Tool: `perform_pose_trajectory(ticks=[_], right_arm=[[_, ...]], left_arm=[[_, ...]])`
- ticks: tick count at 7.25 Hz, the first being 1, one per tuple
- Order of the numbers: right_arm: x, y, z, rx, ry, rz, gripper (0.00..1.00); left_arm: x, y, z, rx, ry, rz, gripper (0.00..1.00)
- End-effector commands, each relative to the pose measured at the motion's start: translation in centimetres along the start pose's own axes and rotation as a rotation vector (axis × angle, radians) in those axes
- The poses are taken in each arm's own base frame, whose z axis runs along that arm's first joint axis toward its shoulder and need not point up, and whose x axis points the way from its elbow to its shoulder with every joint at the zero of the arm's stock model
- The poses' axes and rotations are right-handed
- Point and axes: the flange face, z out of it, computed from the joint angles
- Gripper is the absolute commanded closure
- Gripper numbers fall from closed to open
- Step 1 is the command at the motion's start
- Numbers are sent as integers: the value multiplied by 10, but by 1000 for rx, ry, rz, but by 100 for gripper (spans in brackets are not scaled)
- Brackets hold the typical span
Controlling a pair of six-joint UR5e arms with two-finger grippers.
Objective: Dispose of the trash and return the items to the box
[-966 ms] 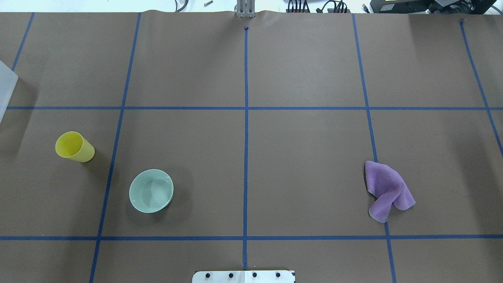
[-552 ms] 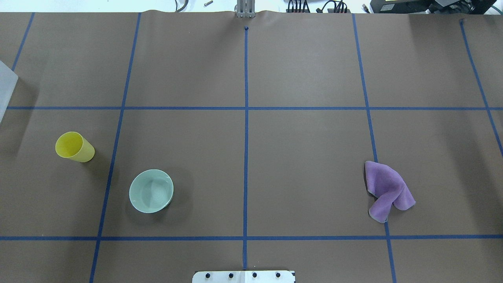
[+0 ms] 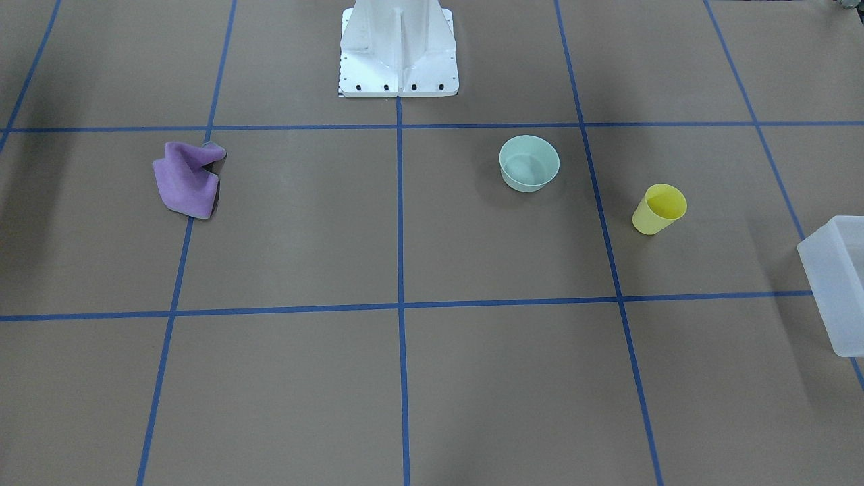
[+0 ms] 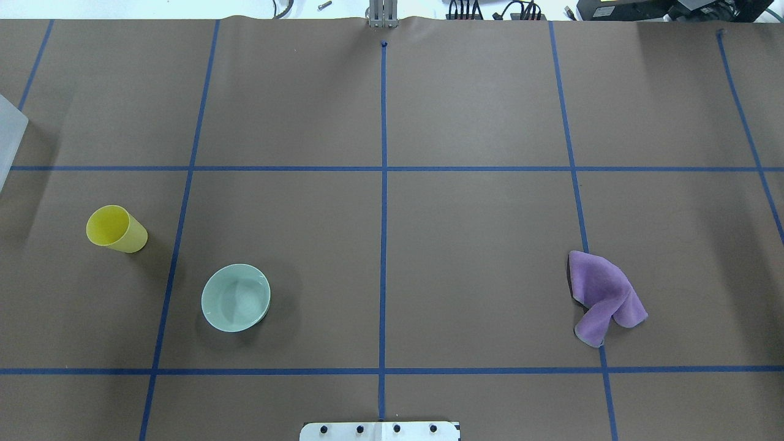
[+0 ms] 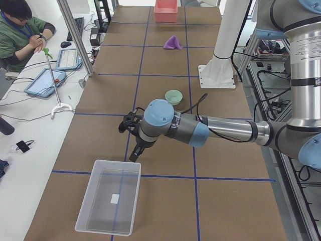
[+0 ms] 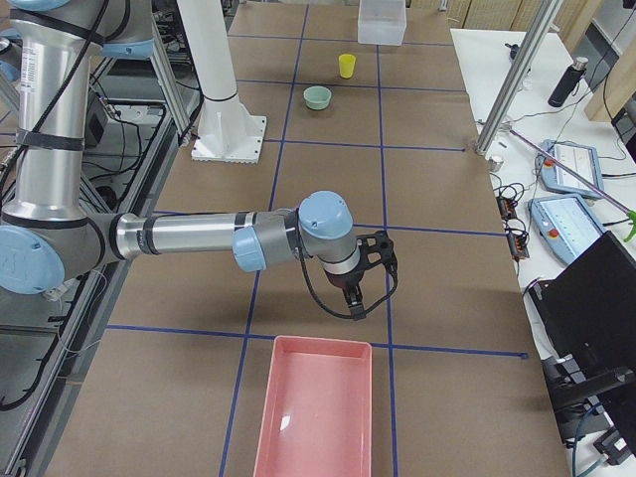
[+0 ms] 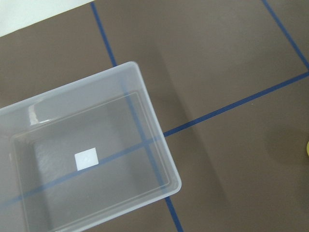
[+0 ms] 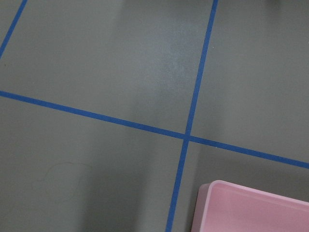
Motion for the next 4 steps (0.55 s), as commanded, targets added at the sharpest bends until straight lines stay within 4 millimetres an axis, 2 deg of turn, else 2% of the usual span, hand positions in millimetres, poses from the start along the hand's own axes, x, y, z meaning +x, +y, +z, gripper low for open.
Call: perform_pose_trajectory(ticks=[1,2,3,4], right_arm=[[-59,-14,8,-6,-22,132,0],[-87,-19,15,-3,21,153,0],[-102,-20,23,-7,42,172,0],[-104,-19,25,-10,39,169,0]], left_arm=[[67,-25,62,-37,87,-98,1],[102,-27,93,-87,133,-180,1],[139,-28,129,-145,135,-191,1],[166,-26,155,-137,83,-202,1]])
